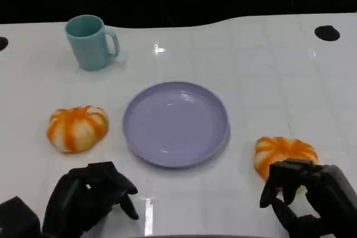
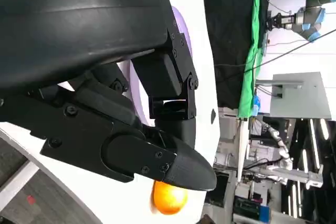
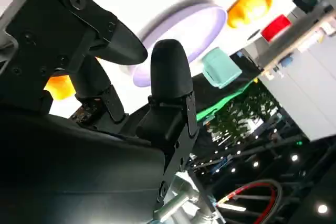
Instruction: Grasp the bread from the table and place it into the plate.
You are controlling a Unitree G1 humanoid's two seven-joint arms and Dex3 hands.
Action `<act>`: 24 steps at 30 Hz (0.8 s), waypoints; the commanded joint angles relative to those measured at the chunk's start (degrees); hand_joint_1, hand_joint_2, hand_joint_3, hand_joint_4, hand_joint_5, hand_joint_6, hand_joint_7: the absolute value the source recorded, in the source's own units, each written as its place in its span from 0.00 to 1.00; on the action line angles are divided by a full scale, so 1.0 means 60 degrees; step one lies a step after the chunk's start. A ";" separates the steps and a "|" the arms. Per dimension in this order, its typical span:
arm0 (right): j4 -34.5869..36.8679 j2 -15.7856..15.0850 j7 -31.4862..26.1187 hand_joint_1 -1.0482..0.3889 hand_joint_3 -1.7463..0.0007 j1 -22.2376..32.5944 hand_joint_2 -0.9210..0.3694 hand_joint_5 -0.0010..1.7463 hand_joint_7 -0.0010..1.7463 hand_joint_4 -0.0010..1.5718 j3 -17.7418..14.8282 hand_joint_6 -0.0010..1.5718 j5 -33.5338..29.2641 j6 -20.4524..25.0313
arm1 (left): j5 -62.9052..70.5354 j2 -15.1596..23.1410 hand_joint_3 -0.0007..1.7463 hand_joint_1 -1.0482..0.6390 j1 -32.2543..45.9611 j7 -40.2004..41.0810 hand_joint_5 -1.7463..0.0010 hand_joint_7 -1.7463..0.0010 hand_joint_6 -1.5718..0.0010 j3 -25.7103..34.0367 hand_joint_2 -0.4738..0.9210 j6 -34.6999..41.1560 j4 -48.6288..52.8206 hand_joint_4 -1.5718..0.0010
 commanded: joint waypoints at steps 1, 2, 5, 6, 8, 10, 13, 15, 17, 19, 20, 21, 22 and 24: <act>-0.0663 -0.0194 0.0998 0.60 0.34 0.0206 0.43 0.64 0.38 0.46 0.0009 0.49 0.0941 0.0273 | 0.0028 0.0115 0.04 0.06 0.0038 0.0032 0.31 0.58 0.24 0.0061 1.00 -0.0065 -0.0093 0.27; -0.0901 -0.0260 0.1313 0.58 0.40 0.0268 0.38 0.58 0.31 0.43 -0.0002 0.47 0.1059 0.0491 | 0.0042 0.0118 0.04 0.06 0.0043 0.0037 0.31 0.58 0.24 0.0053 1.00 -0.0072 -0.0107 0.27; -0.1633 -0.0420 0.1892 0.51 0.72 0.0437 0.16 0.41 0.14 0.32 -0.0161 0.39 0.1049 0.1069 | 0.0066 0.0120 0.05 0.06 0.0059 0.0048 0.31 0.58 0.24 0.0040 1.00 -0.0097 -0.0130 0.27; -0.1837 -0.0516 0.2001 0.49 0.82 0.0452 0.11 0.37 0.10 0.28 -0.0231 0.37 0.0971 0.1178 | 0.0072 0.0115 0.05 0.06 0.0068 0.0064 0.31 0.57 0.24 0.0039 1.00 -0.0098 -0.0142 0.27; -0.2229 -0.0677 0.2228 0.47 0.90 0.0503 0.06 0.33 0.07 0.22 -0.0356 0.33 0.0843 0.1457 | 0.0071 0.0109 0.05 0.06 0.0076 0.0070 0.31 0.57 0.24 0.0041 1.00 -0.0103 -0.0148 0.27; -0.2732 -0.0898 0.2482 0.45 0.94 0.0585 0.03 0.30 0.04 0.16 -0.0503 0.29 0.0602 0.1896 | 0.0060 0.0110 0.05 0.06 0.0069 0.0052 0.31 0.57 0.24 0.0046 1.00 -0.0112 -0.0127 0.27; -0.3389 -0.1110 0.2719 0.43 0.97 0.0707 0.04 0.28 0.02 0.10 -0.0697 0.25 0.0196 0.2537 | 0.0109 0.0108 0.05 0.05 0.0076 0.0128 0.31 0.57 0.24 0.0036 1.00 -0.0084 -0.0148 0.27; -0.3858 -0.1235 0.2864 0.42 0.98 0.0786 0.05 0.26 0.01 0.08 -0.0798 0.24 -0.0145 0.2992 | 0.0084 0.0092 0.04 0.05 0.0080 0.0119 0.31 0.57 0.24 0.0037 1.00 -0.0057 -0.0169 0.27; -0.4370 -0.1364 0.3112 0.42 0.99 0.0869 0.06 0.25 0.00 0.05 -0.0859 0.22 -0.0477 0.3525 | 0.0056 0.0081 0.04 0.06 0.0075 0.0086 0.31 0.57 0.24 0.0038 1.00 -0.0068 -0.0166 0.27; -0.4951 -0.1505 0.3467 0.42 0.99 0.0950 0.06 0.23 0.00 0.02 -0.0901 0.19 -0.0936 0.4142 | 0.0019 0.0078 0.04 0.06 0.0053 0.0035 0.31 0.58 0.24 0.0043 1.00 -0.0069 -0.0139 0.28; -0.5171 -0.1561 0.3598 0.41 0.99 0.0984 0.05 0.22 0.00 0.01 -0.0908 0.18 -0.1115 0.4379 | 0.0013 0.0074 0.04 0.06 0.0051 0.0029 0.31 0.58 0.24 0.0041 1.00 -0.0064 -0.0137 0.28; -0.5375 -0.1616 0.3703 0.41 0.99 0.1008 0.05 0.21 0.00 0.00 -0.0902 0.17 -0.1312 0.4593 | 0.0014 0.0070 0.04 0.06 0.0047 0.0029 0.31 0.58 0.24 0.0041 1.00 -0.0071 -0.0129 0.28; -0.5567 -0.1666 0.3784 0.41 1.00 0.1029 0.06 0.21 0.00 0.00 -0.0880 0.17 -0.1571 0.4807 | 0.0042 0.0069 0.04 0.06 0.0048 0.0058 0.31 0.58 0.24 0.0034 1.00 -0.0080 -0.0133 0.28; -0.5860 -0.1726 0.3922 0.40 1.00 0.1065 0.07 0.21 0.01 0.01 -0.0819 0.17 -0.2026 0.5189 | 0.0091 0.0064 0.04 0.06 0.0046 0.0102 0.31 0.58 0.24 0.0026 1.00 -0.0125 -0.0128 0.28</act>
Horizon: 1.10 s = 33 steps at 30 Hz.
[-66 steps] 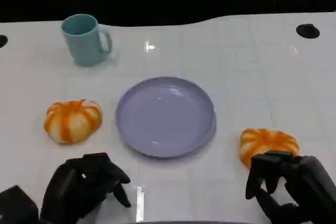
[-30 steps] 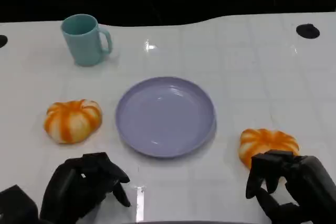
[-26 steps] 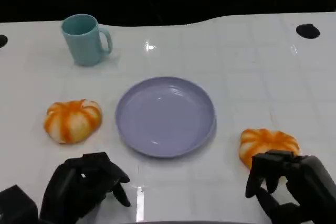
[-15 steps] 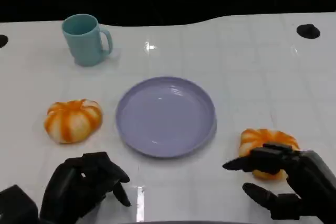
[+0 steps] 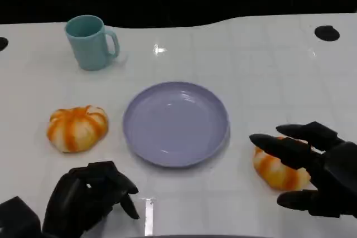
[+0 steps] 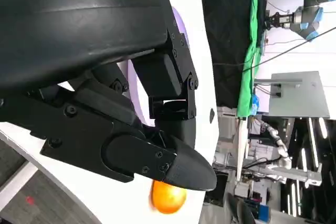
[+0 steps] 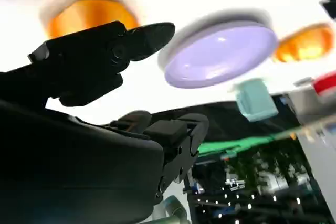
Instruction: Grasp the bread from the table and place it into the plate.
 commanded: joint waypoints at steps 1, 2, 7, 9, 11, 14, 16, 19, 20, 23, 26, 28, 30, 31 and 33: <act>-0.0675 -0.0283 0.0335 0.40 1.00 0.0154 0.08 0.22 0.01 0.00 0.0000 0.18 -0.0876 0.0789 | 0.0074 0.0071 0.04 0.06 0.0028 0.0088 0.31 0.58 0.24 0.0046 1.00 -0.0131 -0.0051 0.28; -0.0726 -0.0285 0.0347 0.40 1.00 0.0153 0.08 0.22 0.01 0.00 0.0046 0.18 -0.1087 0.0932 | 0.0071 0.0067 0.04 0.06 0.0028 0.0084 0.31 0.58 0.24 0.0046 1.00 -0.0133 -0.0054 0.28; -0.0477 -0.0251 0.0122 0.38 1.00 -0.0055 0.09 0.23 0.01 0.01 0.0388 0.18 -0.2185 0.1554 | 0.0093 0.0062 0.05 0.06 0.0053 0.0156 0.31 0.58 0.24 0.0045 1.00 -0.0057 -0.0117 0.27; -0.0300 -0.0217 0.0078 0.38 1.00 -0.0166 0.09 0.23 0.01 0.01 0.0507 0.18 -0.2416 0.1754 | 0.0086 0.0063 0.05 0.06 0.0074 0.0157 0.31 0.58 0.24 0.0035 1.00 -0.0014 -0.0171 0.27; -0.0043 -0.0209 0.0015 0.38 1.00 -0.0321 0.09 0.24 0.00 0.01 0.0639 0.18 -0.2567 0.1886 | 0.0056 0.0061 0.05 0.06 0.0081 0.0134 0.31 0.58 0.24 0.0027 1.00 -0.0003 -0.0189 0.28; 0.0452 -0.0219 -0.0134 0.38 1.00 -0.0602 0.10 0.24 0.01 0.02 0.0867 0.18 -0.2731 0.2020 | 0.0038 0.0046 0.05 0.06 0.0093 0.0151 0.31 0.58 0.24 0.0014 1.00 0.0037 -0.0239 0.28; 0.0826 -0.0200 -0.0215 0.39 1.00 -0.0815 0.10 0.24 0.01 0.03 0.1033 0.19 -0.2773 0.2099 | 0.0039 0.0042 0.05 0.06 0.0099 0.0161 0.31 0.58 0.24 0.0006 1.00 0.0066 -0.0262 0.28; 0.1442 -0.0148 -0.0435 0.39 1.00 -0.1171 0.09 0.23 0.01 0.04 0.1318 0.19 -0.2851 0.2174 | 0.0050 0.0043 0.05 0.06 0.0092 0.0148 0.31 0.58 0.24 0.0006 1.00 0.0021 -0.0239 0.28; 0.1620 -0.0124 -0.0480 0.39 1.00 -0.1282 0.09 0.23 0.00 0.04 0.1416 0.19 -0.2867 0.2227 | 0.0056 0.0041 0.05 0.06 0.0089 0.0150 0.31 0.58 0.24 0.0009 1.00 -0.0003 -0.0226 0.28; 0.2142 -0.0071 -0.0580 0.39 1.00 -0.1634 0.08 0.22 0.00 0.04 0.1728 0.19 -0.2947 0.2401 | 0.0049 0.0035 0.05 0.06 0.0106 0.0161 0.31 0.58 0.24 0.0008 1.00 0.0032 -0.0259 0.28; 0.2701 0.0031 -0.0666 0.39 1.00 -0.2025 0.08 0.22 0.00 0.06 0.2046 0.19 -0.3015 0.2597 | 0.0033 0.0023 0.05 0.06 0.0127 0.0158 0.31 0.58 0.24 0.0001 1.00 0.0053 -0.0306 0.28; 0.3119 0.0138 -0.0677 0.39 0.99 -0.2311 0.07 0.21 0.00 0.06 0.2247 0.20 -0.2999 0.2742 | -0.0005 0.0011 0.05 0.06 0.0128 0.0130 0.31 0.58 0.24 0.0005 1.00 0.0070 -0.0313 0.28; 0.3433 0.0205 -0.0716 0.39 0.99 -0.2521 0.06 0.20 0.00 0.07 0.2398 0.20 -0.2951 0.2852 | -0.0039 0.0005 0.05 0.06 0.0123 0.0093 0.31 0.58 0.24 0.0003 1.00 0.0074 -0.0310 0.28; 0.3671 0.0258 -0.0820 0.38 0.99 -0.2666 0.06 0.20 0.01 0.07 0.2489 0.20 -0.2969 0.2898 | -0.0050 0.0007 0.05 0.06 0.0121 0.0075 0.31 0.58 0.24 0.0001 1.00 0.0070 -0.0311 0.28; 0.4088 0.0323 -0.1109 0.39 1.00 -0.2911 0.04 0.17 0.01 0.15 0.2670 0.24 -0.3045 0.2976 | -0.0034 0.0018 0.05 0.06 0.0126 0.0081 0.31 0.58 0.25 -0.0005 1.00 0.0053 -0.0321 0.28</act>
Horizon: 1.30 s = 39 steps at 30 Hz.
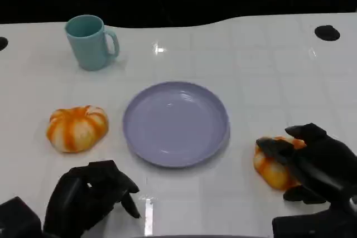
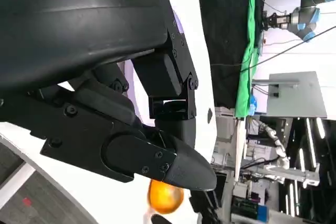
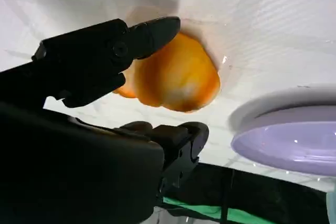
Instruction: Grasp the bread from the table and place it into the plate.
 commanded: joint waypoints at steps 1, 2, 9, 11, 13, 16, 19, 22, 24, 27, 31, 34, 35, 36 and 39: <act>0.1025 0.0142 -0.0829 0.39 1.00 -0.0590 0.03 0.15 0.01 0.18 0.0325 0.25 -0.0089 0.0154 | -0.0014 0.0072 0.05 0.06 0.0068 0.0026 0.31 0.58 0.25 0.0024 1.00 0.0056 -0.0151 0.28; 0.1339 0.0212 -0.1242 0.42 1.00 -0.0715 0.03 0.15 0.03 0.28 0.0366 0.33 -0.0059 0.0095 | -0.0027 0.0069 0.04 0.06 0.0083 0.0042 0.31 0.58 0.25 0.0027 1.00 0.0102 -0.0186 0.28; 0.3574 0.0329 -0.4368 0.68 0.50 -0.1530 0.31 0.98 0.86 0.62 0.0324 0.54 0.0945 -0.1924 | 0.0004 0.0082 0.04 0.06 0.0148 0.0102 0.32 0.59 0.24 0.0038 1.00 0.0208 -0.0323 0.28; 0.3866 0.0302 -0.4832 0.68 0.36 -0.1704 0.39 0.99 0.92 0.61 0.0389 0.52 0.0932 -0.2122 | -0.0029 0.0093 0.04 0.06 0.0151 0.0056 0.32 0.59 0.24 0.0053 1.00 0.0234 -0.0323 0.28; 0.4070 0.0307 -0.5184 0.66 0.31 -0.1853 0.42 1.00 0.93 0.61 0.0415 0.51 0.0940 -0.2217 | -0.0037 0.0094 0.04 0.06 0.0144 0.0028 0.32 0.60 0.24 0.0061 1.00 0.0212 -0.0299 0.28; 0.4331 0.0315 -0.5539 0.66 0.26 -0.2042 0.47 1.00 0.95 0.60 0.0424 0.50 0.1042 -0.2424 | -0.0017 0.0085 0.05 0.07 0.0130 0.0034 0.32 0.60 0.24 0.0067 1.00 0.0147 -0.0257 0.28; 0.4570 0.0323 -0.5794 0.67 0.24 -0.2211 0.48 1.00 0.92 0.62 0.0428 0.53 0.1138 -0.2608 | 0.0008 0.0075 0.05 0.07 0.0132 0.0063 0.32 0.60 0.24 0.0063 1.00 0.0131 -0.0259 0.28; 0.4765 0.0326 -0.6099 0.66 0.23 -0.2384 0.49 1.00 0.93 0.63 0.0448 0.52 0.1144 -0.2759 | 0.0026 0.0077 0.05 0.06 0.0137 0.0083 0.32 0.60 0.24 0.0050 1.00 0.0172 -0.0284 0.28; 0.4816 0.0342 -0.6266 0.67 0.23 -0.2478 0.49 1.00 0.96 0.63 0.0442 0.50 0.1191 -0.2912 | 0.0033 0.0072 0.05 0.06 0.0130 0.0076 0.31 0.60 0.24 0.0047 1.00 0.0145 -0.0267 0.28; 0.4861 0.0388 -0.6433 0.67 0.23 -0.2622 0.49 1.00 0.99 0.63 0.0441 0.48 0.1268 -0.3099 | 0.0026 0.0059 0.05 0.06 0.0145 0.0075 0.31 0.59 0.24 0.0035 1.00 0.0156 -0.0293 0.28; 0.4743 0.0549 -0.6184 0.64 0.25 -0.2914 0.46 1.00 1.00 0.63 0.0405 0.46 0.1701 -0.3560 | 0.0044 0.0057 0.05 0.06 0.0138 0.0114 0.31 0.59 0.24 0.0036 1.00 0.0176 -0.0293 0.29; 0.4738 0.0756 -0.5905 0.62 0.26 -0.3231 0.45 1.00 1.00 0.63 0.0468 0.45 0.1933 -0.3793 | 0.0053 0.0067 0.05 0.07 0.0120 0.0085 0.31 0.59 0.25 0.0032 1.00 0.0141 -0.0249 0.29; 0.4777 0.0864 -0.5792 0.62 0.26 -0.3349 0.46 1.00 1.00 0.63 0.0486 0.45 0.2033 -0.3887 | 0.0072 0.0072 0.05 0.07 0.0121 0.0086 0.31 0.59 0.25 0.0028 1.00 0.0114 -0.0237 0.29; 0.4838 0.1005 -0.5685 0.61 0.25 -0.3480 0.47 1.00 1.00 0.62 0.0502 0.45 0.2142 -0.3976 | 0.0072 0.0071 0.05 0.07 0.0130 0.0093 0.31 0.59 0.25 0.0024 1.00 0.0139 -0.0258 0.29; 0.5049 0.1370 -0.5467 0.61 0.22 -0.3810 0.50 1.00 1.00 0.63 0.0539 0.46 0.2382 -0.4171 | 0.0080 0.0075 0.05 0.07 0.0133 0.0098 0.31 0.59 0.25 0.0020 1.00 0.0141 -0.0257 0.29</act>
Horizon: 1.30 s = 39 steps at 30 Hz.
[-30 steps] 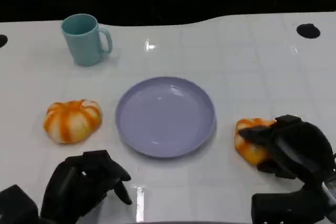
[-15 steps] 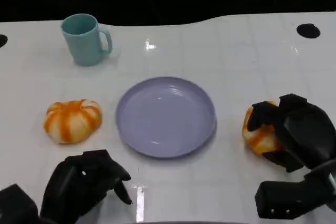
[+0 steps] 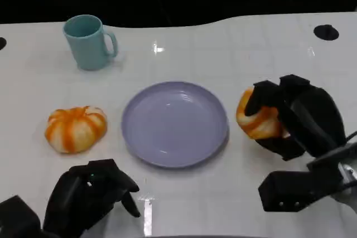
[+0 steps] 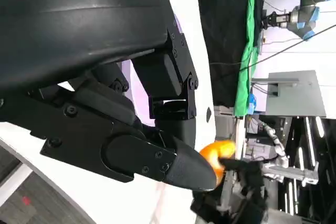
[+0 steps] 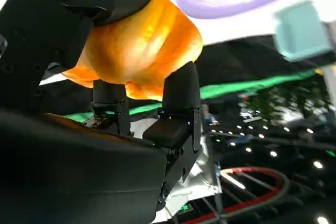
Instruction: Grasp the bread from the table and place it into the plate.
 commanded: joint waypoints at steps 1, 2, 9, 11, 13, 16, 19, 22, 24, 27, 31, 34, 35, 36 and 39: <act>0.0331 0.0476 0.0343 0.61 0.21 -0.0608 0.50 1.00 1.00 0.63 0.0057 0.46 0.0389 -0.0291 | 0.0074 0.0082 0.05 0.07 0.0079 0.0087 0.31 0.59 0.25 0.0026 1.00 -0.0058 0.0000 0.29; 0.0402 0.0602 0.0415 0.61 0.20 -0.0745 0.50 1.00 1.00 0.63 0.0102 0.46 0.0383 -0.0271 | 0.0084 0.0085 0.06 0.07 0.0075 0.0082 0.31 0.59 0.25 0.0023 1.00 -0.0082 0.0018 0.29; 0.1095 0.1508 0.0584 0.61 0.17 -0.1537 0.51 1.00 1.00 0.63 0.0347 0.47 0.0458 -0.0261 | 0.0083 0.0063 0.06 0.07 0.0122 0.0053 0.31 0.59 0.25 -0.0005 1.00 -0.0109 -0.0020 0.29; 0.1443 0.1758 0.0616 0.60 0.17 -0.1747 0.51 1.00 1.00 0.63 0.0403 0.47 0.0501 -0.0289 | 0.0086 0.0065 0.06 0.07 0.0132 0.0019 0.30 0.58 0.25 -0.0020 1.00 -0.0150 -0.0018 0.29; 0.1733 0.1971 0.0826 0.61 0.17 -0.1911 0.51 1.00 1.00 0.63 0.0409 0.47 0.0613 -0.0257 | 0.0091 0.0064 0.06 0.06 0.0159 0.0041 0.30 0.58 0.25 -0.0037 1.00 -0.0108 -0.0067 0.29; 0.2153 0.2297 0.1099 0.62 0.18 -0.2150 0.52 1.00 1.00 0.62 0.0413 0.46 0.0768 -0.0222 | 0.0107 0.0058 0.05 0.06 0.0210 0.0095 0.30 0.58 0.25 -0.0058 1.00 -0.0056 -0.0158 0.30; 0.2659 0.2602 0.1117 0.63 0.17 -0.2391 0.53 1.00 1.00 0.62 0.0429 0.46 0.0867 -0.0231 | 0.0137 0.0056 0.05 0.06 0.0236 0.0129 0.30 0.58 0.26 -0.0070 1.00 -0.0063 -0.0189 0.30; 0.3199 0.2925 0.1265 0.64 0.18 -0.2601 0.53 1.00 0.97 0.61 0.0359 0.47 0.1101 -0.0166 | 0.0094 0.0033 0.05 0.06 0.0253 0.0105 0.30 0.57 0.26 -0.0068 1.00 -0.0001 -0.0217 0.29; 0.3465 0.3038 0.1399 0.65 0.18 -0.2713 0.52 1.00 0.94 0.61 0.0323 0.49 0.1239 -0.0149 | 0.0104 0.0026 0.05 0.06 0.0269 0.0117 0.30 0.58 0.25 -0.0074 1.00 0.0019 -0.0249 0.29; 0.3846 0.3159 0.2082 0.66 0.25 -0.2916 0.46 1.00 0.67 0.55 0.0249 0.55 0.1559 0.0002 | 0.0133 0.0015 0.05 0.06 0.0291 0.0108 0.30 0.58 0.26 -0.0087 1.00 -0.0033 -0.0271 0.29; 0.3994 0.3061 0.3262 0.53 0.72 -0.3228 0.15 0.54 0.18 0.36 0.0518 0.47 0.1513 0.0584 | 0.0189 0.0004 0.06 0.06 0.0308 0.0152 0.30 0.58 0.26 -0.0100 1.00 -0.0033 -0.0313 0.30; 0.3901 0.2960 0.4018 0.44 0.90 -0.3340 0.02 0.21 0.03 0.28 0.0713 0.36 0.1452 0.0918 | 0.0237 -0.0007 0.06 0.06 0.0318 0.0188 0.30 0.57 0.26 -0.0107 1.00 -0.0061 -0.0331 0.30; 0.3871 0.2931 0.4226 0.42 0.90 -0.3366 0.01 0.18 0.01 0.25 0.0794 0.33 0.1417 0.1054 | 0.0225 -0.0014 0.06 0.06 0.0317 0.0183 0.30 0.58 0.26 -0.0101 1.00 -0.0058 -0.0329 0.30; 0.3835 0.2908 0.4368 0.39 0.89 -0.3378 0.01 0.14 0.01 0.20 0.0860 0.28 0.1381 0.1171 | 0.0221 -0.0018 0.06 0.06 0.0315 0.0179 0.30 0.58 0.26 -0.0095 1.00 -0.0063 -0.0321 0.30; 0.3703 0.2833 0.4708 0.31 0.86 -0.3381 0.00 0.10 0.00 0.11 0.1001 0.20 0.1292 0.1376 | 0.0255 -0.0028 0.06 0.06 0.0341 0.0246 0.31 0.58 0.25 -0.0095 1.00 -0.0015 -0.0375 0.29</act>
